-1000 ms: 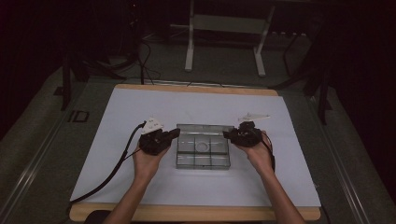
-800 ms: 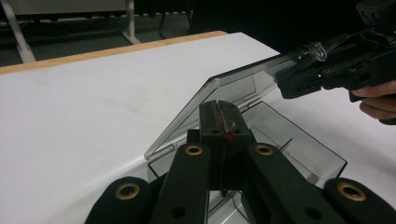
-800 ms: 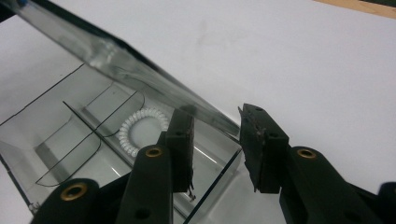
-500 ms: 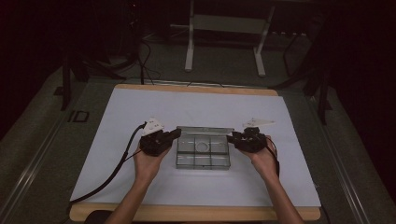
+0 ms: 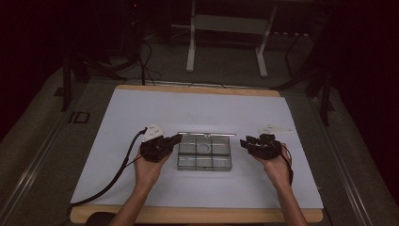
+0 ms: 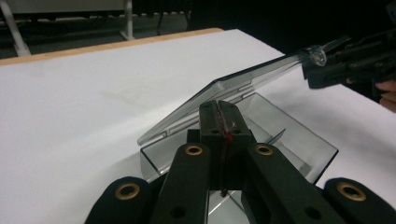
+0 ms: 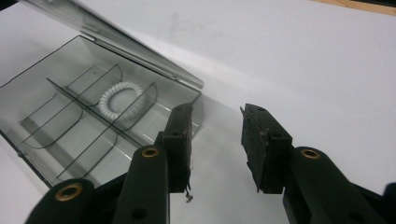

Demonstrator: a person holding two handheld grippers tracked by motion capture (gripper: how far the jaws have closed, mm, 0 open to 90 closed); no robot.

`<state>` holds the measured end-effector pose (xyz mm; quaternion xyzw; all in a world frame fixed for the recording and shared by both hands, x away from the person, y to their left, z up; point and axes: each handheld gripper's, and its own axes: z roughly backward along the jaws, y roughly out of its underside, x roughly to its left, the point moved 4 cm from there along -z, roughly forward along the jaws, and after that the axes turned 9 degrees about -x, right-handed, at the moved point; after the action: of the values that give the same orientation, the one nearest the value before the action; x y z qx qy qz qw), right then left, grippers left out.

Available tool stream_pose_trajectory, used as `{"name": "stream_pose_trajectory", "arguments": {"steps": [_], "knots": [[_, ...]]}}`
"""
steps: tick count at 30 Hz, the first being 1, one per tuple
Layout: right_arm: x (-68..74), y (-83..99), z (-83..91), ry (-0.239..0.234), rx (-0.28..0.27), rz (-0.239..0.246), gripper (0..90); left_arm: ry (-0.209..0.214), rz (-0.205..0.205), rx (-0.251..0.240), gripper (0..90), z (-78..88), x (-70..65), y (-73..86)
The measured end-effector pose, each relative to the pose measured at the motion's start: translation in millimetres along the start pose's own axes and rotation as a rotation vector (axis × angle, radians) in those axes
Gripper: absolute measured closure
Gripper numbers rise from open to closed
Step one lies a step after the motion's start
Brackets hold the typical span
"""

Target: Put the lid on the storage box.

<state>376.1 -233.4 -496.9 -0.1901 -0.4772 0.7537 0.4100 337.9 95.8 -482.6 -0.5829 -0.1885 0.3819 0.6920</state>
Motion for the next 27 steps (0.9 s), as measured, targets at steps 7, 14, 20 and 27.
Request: {"name": "stream_pose_trajectory", "arguments": {"steps": [7, 14, 20, 27], "knots": [[-4.7, 1.5, 5.0, 0.029, -0.009, 0.004, 62.8, 0.001, 0.000, 0.006, 90.0, 2.2, -0.8, 6.2], [-5.7, 1.0, 8.1, 0.050, -0.019, 0.013, 62.6, -0.002, -0.005, 0.006, 90.0, 5.5, -2.7, 10.2], [-6.0, 1.1, 9.7, 0.067, -0.024, 0.024, 62.2, 0.002, -0.004, 0.005, 90.0, 7.2, -5.3, 15.0], [-8.7, 4.2, 13.4, 0.078, -0.031, 0.014, 62.0, -0.001, 0.001, 0.015, 90.0, 9.4, -4.8, 22.4]]}}
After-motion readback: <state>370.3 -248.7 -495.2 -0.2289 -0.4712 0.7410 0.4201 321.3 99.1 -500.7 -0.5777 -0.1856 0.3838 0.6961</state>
